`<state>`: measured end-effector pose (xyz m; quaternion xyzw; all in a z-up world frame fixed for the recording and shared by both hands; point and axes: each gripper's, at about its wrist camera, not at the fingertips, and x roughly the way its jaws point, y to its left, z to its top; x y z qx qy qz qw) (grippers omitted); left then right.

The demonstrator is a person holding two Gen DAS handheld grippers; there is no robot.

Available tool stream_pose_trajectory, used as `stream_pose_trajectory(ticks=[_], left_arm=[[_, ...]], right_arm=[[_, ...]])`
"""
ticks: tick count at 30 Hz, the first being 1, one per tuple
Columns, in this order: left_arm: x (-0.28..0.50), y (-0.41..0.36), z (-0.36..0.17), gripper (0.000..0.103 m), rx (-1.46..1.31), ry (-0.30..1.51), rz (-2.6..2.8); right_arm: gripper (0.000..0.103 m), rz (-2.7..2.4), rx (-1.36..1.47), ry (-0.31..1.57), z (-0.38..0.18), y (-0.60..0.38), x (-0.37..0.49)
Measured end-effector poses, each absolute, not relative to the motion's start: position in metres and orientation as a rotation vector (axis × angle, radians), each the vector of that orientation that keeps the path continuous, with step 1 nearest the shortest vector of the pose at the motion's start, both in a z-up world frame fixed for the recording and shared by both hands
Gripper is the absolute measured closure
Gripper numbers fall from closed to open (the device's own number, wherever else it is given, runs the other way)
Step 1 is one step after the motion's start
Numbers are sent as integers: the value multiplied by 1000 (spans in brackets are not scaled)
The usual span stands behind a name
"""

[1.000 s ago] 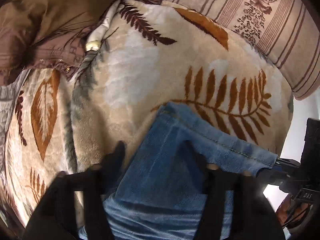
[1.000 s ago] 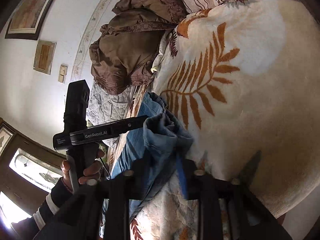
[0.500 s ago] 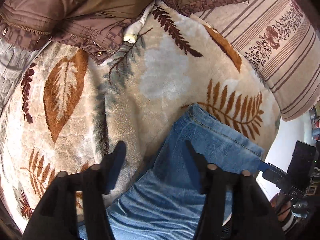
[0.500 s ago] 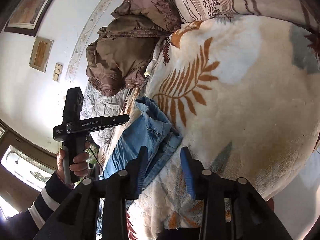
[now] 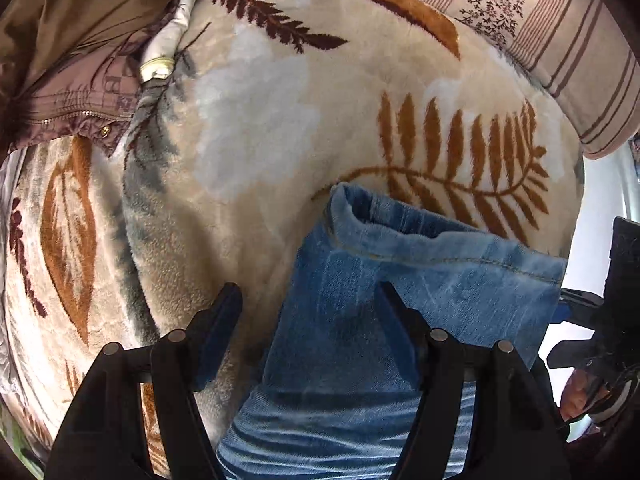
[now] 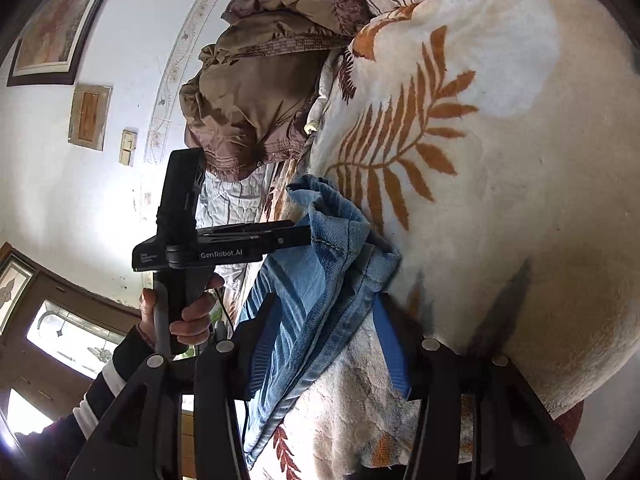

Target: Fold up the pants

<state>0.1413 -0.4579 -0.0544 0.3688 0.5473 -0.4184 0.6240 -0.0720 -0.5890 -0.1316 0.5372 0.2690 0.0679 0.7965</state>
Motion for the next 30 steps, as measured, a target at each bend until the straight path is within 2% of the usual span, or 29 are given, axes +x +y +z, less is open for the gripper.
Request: stream_pose_trajectory(ticks=[14, 17, 18, 19, 20, 22, 28, 30], left_arm=[[173, -512, -51, 31, 968, 1155, -1072], [172, -518, -67, 31, 929, 1305, -1154], [167, -519, -74, 27, 939, 1339, -1188], [158, -522, -76, 16, 980, 1296, -1208], [148, -525, -77, 14, 1019, 1256, -1231], [145, -531, -77, 13, 1017, 1240, -1248], [154, -547, -69, 12, 810, 1362, -1339], [133, -554, -70, 12, 882, 1304, -1365]], right_arm=[[54, 142, 1143, 569, -133, -583, -81], [54, 146, 1137, 566, -134, -583, -80], [54, 147, 1137, 563, -133, -582, -80], [54, 149, 1138, 559, -134, -582, -80], [54, 151, 1136, 556, -133, -582, -80], [54, 162, 1129, 550, -133, -581, -82], [54, 175, 1156, 500, -134, -580, -80], [54, 196, 1149, 476, -132, -578, -74]])
